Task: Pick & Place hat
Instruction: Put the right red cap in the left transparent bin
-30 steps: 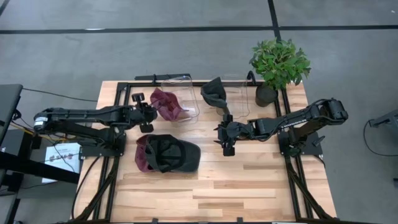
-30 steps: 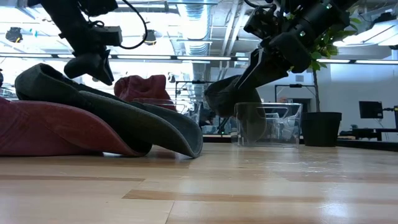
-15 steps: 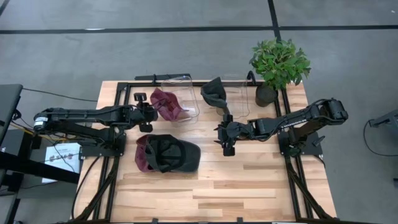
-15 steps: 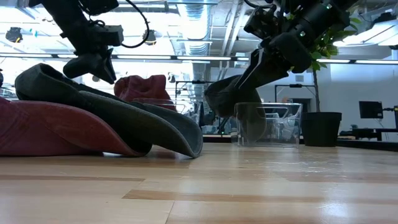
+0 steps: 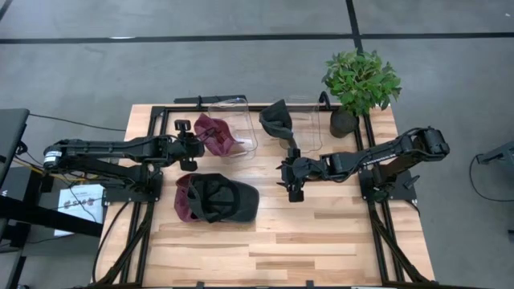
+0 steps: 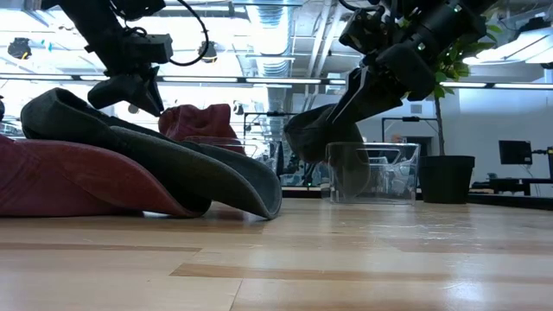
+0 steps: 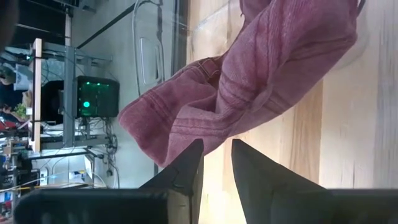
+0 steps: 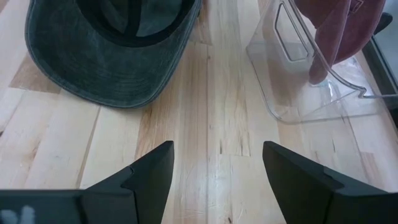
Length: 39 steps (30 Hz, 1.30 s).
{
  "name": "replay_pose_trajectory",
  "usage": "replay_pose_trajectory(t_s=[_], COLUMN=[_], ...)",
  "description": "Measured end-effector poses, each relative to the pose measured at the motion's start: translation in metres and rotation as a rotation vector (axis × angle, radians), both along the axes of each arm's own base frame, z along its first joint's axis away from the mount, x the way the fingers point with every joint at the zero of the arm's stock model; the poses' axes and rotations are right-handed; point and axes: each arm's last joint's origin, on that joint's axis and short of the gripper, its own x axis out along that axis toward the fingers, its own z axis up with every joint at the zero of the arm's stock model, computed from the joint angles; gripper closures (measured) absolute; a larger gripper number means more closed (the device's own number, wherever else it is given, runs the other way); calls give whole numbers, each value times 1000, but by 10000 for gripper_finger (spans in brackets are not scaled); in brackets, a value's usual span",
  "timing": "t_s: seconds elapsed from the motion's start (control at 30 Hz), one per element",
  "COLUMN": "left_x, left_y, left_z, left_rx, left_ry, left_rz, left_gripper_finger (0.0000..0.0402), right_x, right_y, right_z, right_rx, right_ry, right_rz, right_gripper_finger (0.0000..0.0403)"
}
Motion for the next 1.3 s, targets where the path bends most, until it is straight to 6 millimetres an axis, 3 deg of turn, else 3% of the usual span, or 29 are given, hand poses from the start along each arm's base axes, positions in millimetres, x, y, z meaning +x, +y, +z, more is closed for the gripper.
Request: replay_pose_trajectory(t_s=[0.93, 1.03, 1.2, 1.3], left_x=[2, 2, 2, 2], left_y=[10, 10, 10, 11], left_z=[1, 1, 1, 1], left_rx=[-18, -10, 13, 42], left_ry=[18, 32, 69, 116], left_rz=[-49, -63, -98, -137], left_gripper_finger=[322, 335, 391, 393], right_x=[1, 1, 1, 1], right_y=[0, 0, 0, 0], right_z=[1, 1, 1, 1], right_rx=[-3, -3, -3, -3], right_ry=[-15, -15, -15, -15], right_rz=[7, 7, 7, 7], right_gripper_finger=[163, 163, 163, 163])
